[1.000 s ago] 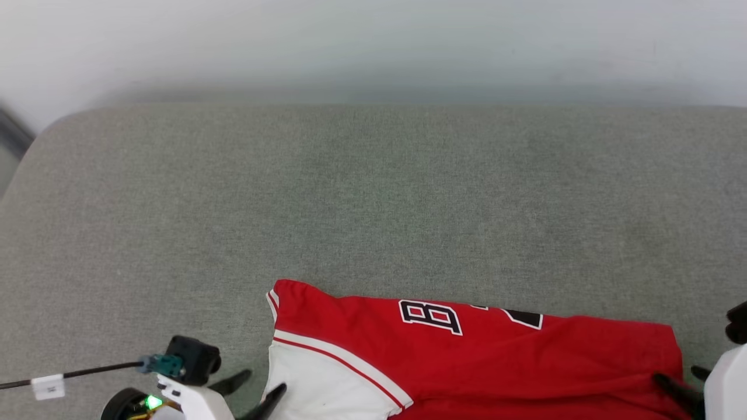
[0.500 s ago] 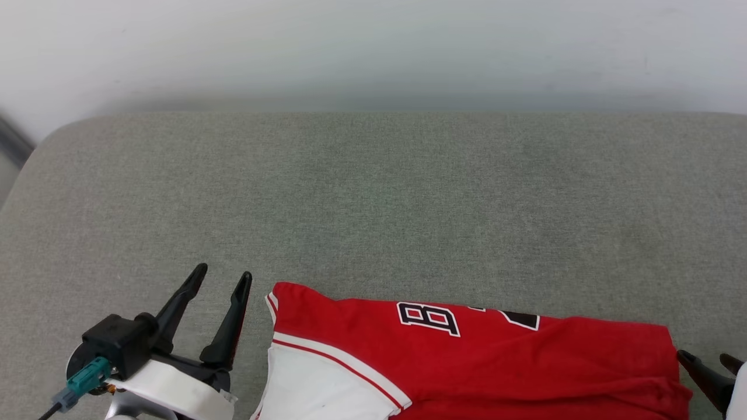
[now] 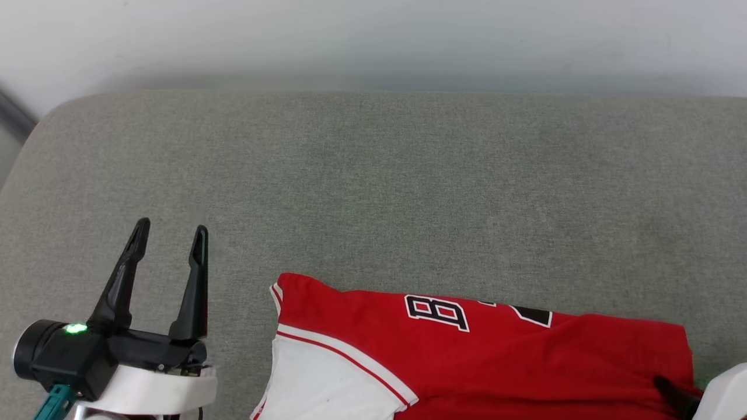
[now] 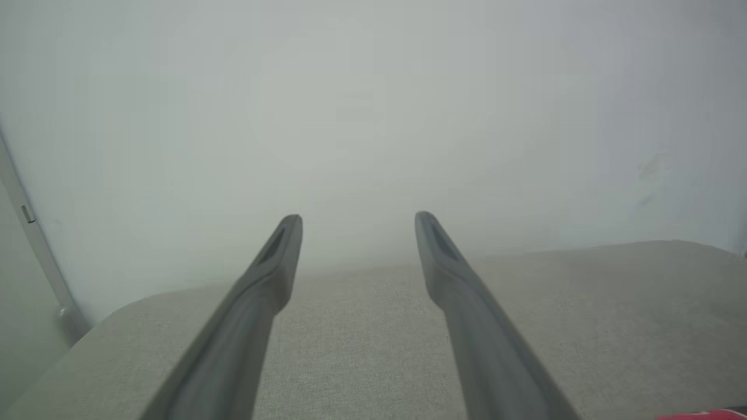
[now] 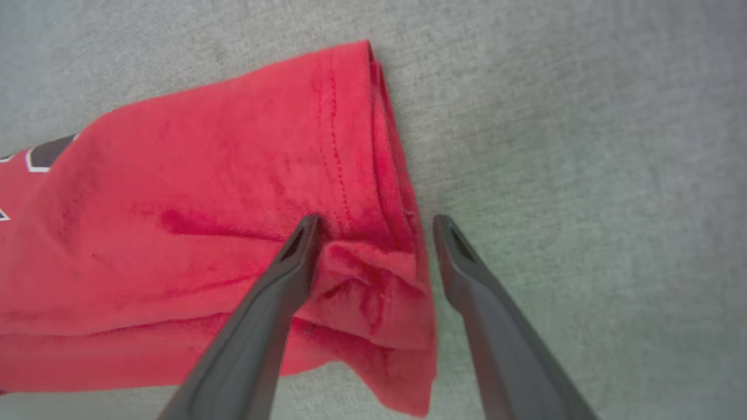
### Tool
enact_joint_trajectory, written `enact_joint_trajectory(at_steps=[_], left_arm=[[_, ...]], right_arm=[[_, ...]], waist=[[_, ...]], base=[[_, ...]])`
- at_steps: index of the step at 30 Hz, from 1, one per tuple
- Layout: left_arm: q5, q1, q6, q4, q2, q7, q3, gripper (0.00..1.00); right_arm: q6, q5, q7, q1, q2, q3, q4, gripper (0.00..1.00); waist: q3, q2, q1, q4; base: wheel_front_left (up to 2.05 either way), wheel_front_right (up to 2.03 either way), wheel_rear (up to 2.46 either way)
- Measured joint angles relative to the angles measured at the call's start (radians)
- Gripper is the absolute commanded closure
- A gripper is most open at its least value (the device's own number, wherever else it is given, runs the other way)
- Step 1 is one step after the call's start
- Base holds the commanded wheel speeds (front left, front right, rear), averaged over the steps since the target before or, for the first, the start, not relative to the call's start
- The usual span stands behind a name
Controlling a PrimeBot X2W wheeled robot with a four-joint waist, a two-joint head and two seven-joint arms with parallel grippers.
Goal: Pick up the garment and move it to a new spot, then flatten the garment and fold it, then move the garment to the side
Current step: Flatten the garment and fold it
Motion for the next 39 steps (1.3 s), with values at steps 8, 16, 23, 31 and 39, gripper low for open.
enact_joint_trajectory(at_steps=[8, 16, 23, 31, 39], left_arm=[[0.082, 0.022, -0.102, 0.009, -0.116, 0.0, 0.09, 0.0], [0.113, 0.022, -0.131, 0.029, -0.157, 0.0, 0.121, 0.0], [0.116, 0.024, -0.132, 0.031, -0.156, 0.0, 0.115, 0.0], [0.098, 0.029, -0.132, 0.03, -0.156, 0.0, 0.108, 0.0], [0.096, 0.036, -0.133, 0.032, -0.157, 0.0, 0.104, 0.0]], right_arm=[[0.001, 0.0, -0.055, -0.02, 0.016, -0.014, 0.119, 0.0], [-0.008, 0.081, -0.123, -0.022, 0.003, 0.073, 0.151, 1.0], [-0.001, 0.093, -0.175, -0.013, -0.007, 0.1, 0.142, 1.0], [0.001, -0.015, -0.212, -0.011, -0.139, -0.059, 0.154, 1.0], [0.0, -0.008, -0.177, -0.009, -0.131, -0.024, 0.077, 1.0]], waist=[[0.018, 0.0, 0.0, 0.011], [0.023, 0.0, 0.0, 0.016], [0.004, 0.0, 0.0, 0.011], [-0.009, 0.0001, 0.0001, -0.002], [-0.021, 0.0, 0.0, -0.017]], base=[[0.0, 0.0, 0.0], [0.0, 0.0, 0.0], [0.0, 0.0, 0.0], [0.0, 0.0, 0.0], [0.0, 0.0, 0.0]])
